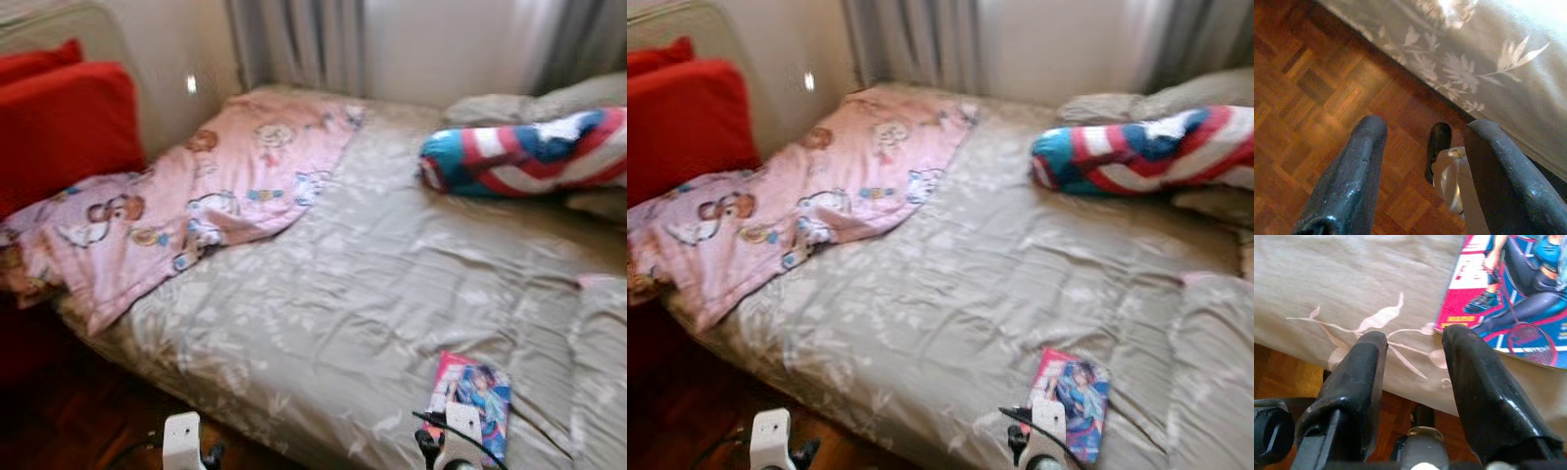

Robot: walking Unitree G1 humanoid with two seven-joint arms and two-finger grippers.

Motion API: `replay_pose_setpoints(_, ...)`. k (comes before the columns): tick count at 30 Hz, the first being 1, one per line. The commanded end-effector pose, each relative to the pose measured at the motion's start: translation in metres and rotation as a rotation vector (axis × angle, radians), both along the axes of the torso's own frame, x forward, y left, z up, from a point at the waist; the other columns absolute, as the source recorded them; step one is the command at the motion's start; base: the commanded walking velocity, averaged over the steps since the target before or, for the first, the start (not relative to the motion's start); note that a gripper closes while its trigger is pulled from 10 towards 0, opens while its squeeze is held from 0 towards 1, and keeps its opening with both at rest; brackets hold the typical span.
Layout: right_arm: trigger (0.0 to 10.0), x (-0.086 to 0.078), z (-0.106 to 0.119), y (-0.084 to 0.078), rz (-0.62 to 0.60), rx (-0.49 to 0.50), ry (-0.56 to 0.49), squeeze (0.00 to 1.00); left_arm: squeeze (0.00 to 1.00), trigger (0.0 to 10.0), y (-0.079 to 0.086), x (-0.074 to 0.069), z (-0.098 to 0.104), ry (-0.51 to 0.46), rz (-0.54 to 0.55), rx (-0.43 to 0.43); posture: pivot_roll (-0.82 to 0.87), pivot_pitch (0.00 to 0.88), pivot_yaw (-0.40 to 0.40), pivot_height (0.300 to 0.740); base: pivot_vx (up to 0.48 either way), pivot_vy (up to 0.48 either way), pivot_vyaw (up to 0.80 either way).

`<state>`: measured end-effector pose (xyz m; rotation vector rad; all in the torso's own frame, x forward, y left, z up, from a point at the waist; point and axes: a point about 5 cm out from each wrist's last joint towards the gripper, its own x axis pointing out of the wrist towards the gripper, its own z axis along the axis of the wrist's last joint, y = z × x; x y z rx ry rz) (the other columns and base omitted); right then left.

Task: Clean up the room

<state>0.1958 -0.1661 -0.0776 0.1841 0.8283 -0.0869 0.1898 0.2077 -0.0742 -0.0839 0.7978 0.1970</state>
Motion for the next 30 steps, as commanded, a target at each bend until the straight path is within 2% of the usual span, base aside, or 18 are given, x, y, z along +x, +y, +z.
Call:
replay_pose_setpoints(1, 10.0, -0.0073, -0.0039, 0.0009, -0.006, 0.008, 0.024, 0.0, 0.0, 10.0, 0.001, 0.0005, 0.0, 0.011, -0.009, 0.004, 0.07, 0.12, 0.006, 0.74, 0.0, 0.0, 0.0)
replay_pose_setpoints(30, 10.0, -0.0154, -0.0082, 0.0006, -0.024, 0.027, 0.057, 0.0, 0.0, 10.0, 0.0025, -0.0008, -0.0004, 0.017, -0.023, 0.005, 0.08, 0.114, 0.003, 0.74, 0.0, 0.299, 0.0)
